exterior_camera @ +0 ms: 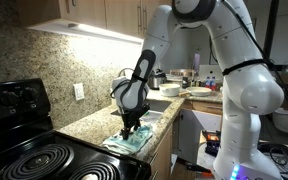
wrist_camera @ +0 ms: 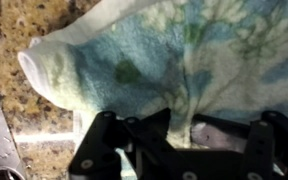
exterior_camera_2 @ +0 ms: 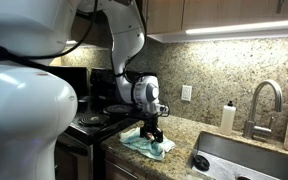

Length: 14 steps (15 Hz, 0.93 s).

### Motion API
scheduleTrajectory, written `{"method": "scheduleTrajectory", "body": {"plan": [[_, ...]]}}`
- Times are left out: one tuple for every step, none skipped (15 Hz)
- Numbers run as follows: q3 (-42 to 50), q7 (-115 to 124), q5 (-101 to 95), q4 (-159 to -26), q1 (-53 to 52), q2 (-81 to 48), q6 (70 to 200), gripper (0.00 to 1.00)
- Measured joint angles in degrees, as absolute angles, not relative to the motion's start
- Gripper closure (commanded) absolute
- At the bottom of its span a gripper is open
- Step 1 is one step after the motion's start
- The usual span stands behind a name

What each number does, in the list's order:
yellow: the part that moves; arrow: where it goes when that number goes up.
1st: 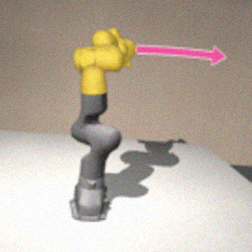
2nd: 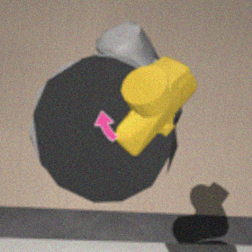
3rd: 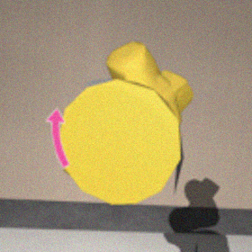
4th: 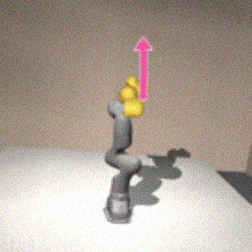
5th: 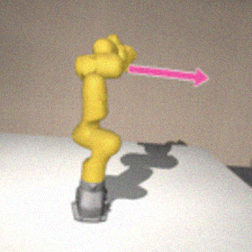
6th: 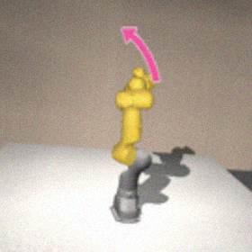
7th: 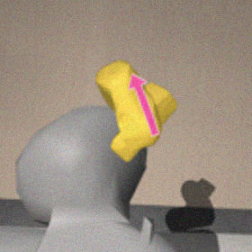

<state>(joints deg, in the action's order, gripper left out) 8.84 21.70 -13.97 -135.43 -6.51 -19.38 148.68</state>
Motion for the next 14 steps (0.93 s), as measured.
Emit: {"method": "scheduleTrajectory", "body": {"plan": [[9.9,24.5,-16.4,-135.1,-8.1,-19.3,147.5,0.71],[10.8,27.2,-18.5,-134.6,-9.6,-19.2,145.9,0.71],[11.3,29.8,-20.4,-134.1,-10.8,-19.1,143.9,0.65],[11.6,32.2,-22.1,-133.5,-11.8,-19.0,141.7,0.59],[11.5,34.2,-23.4,-132.8,-12.6,-18.9,139.4,0.52],[11.3,35.5,-24.2,-132.2,-13.3,-18.9,137.1,0.46],[10.9,36.4,-24.7,-131.7,-13.7,-18.8,134.8,0.39],[10.4,36.7,-25.0,-131.2,-13.8,-18.8,132.8,0.33],[9.9,36.8,-25.1,-131.0,-13.8,-18.8,131.2,0.26],[9.5,36.8,-25.1,-130.8,-13.7,-18.8,130.1,0.20],[9.1,36.7,-25.1,-130.8,-13.5,-18.8,129.4,0.15],[8.7,36.6,-25.0,-130.8,-13.1,-18.8,129.0,0.07],[8.3,36.2,-24.8,-130.8,-12.5,-18.8,128.9,0.03],[7.9,35.4,-24.4,-130.8,-11.6,-18.8,129.1,0.01]]}}
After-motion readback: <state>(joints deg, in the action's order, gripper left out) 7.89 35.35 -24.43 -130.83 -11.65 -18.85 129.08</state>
